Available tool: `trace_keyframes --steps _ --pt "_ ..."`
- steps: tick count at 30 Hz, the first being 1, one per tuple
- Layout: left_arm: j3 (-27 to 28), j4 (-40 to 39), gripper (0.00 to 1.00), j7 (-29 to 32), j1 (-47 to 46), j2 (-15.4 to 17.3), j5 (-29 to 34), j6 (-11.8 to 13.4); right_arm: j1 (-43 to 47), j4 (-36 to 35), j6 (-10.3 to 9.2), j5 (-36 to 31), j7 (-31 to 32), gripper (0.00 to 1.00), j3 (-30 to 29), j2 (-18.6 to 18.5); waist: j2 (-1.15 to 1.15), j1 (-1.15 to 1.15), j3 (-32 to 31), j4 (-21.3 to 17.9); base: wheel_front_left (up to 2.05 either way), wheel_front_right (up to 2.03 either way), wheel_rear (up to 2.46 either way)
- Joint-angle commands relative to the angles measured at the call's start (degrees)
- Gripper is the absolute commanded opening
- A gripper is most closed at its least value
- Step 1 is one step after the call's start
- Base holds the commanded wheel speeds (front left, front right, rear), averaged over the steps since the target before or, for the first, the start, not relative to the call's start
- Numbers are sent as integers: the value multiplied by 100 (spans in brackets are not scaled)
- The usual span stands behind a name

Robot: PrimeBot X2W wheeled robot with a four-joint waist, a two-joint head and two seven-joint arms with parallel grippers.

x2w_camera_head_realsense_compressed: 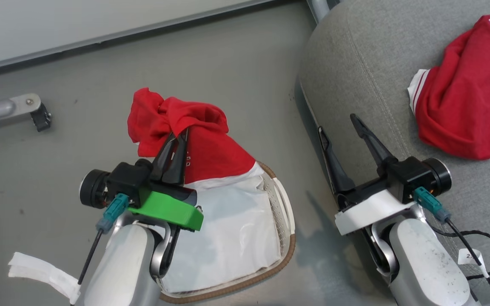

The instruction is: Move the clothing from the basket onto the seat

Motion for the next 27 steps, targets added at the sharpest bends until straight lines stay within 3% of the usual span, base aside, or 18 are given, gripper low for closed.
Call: trace_keyframes --steps 1,12,22,27 --pt "34 -161 0 -4 91 8 -10 1 139 38 -8 -35 -12 100 25 -22 0 0 -449 201 0 0 0" --pt "0 -1077 0 -3 122 8 -109 104 510 127 -8 -9 -13 100 443 -90 0 0 -890 311 0 0 0" --pt "-282 -1245 0 -4 288 8 -184 146 -112 -325 -8 430 -12 100 1775 -528 0 0 -1093 490 0 0 0" --pt "-564 -1296 0 -4 315 8 -270 135 -598 72 -8 517 -12 100 2203 -624 0 0 -1145 717 0 0 0"
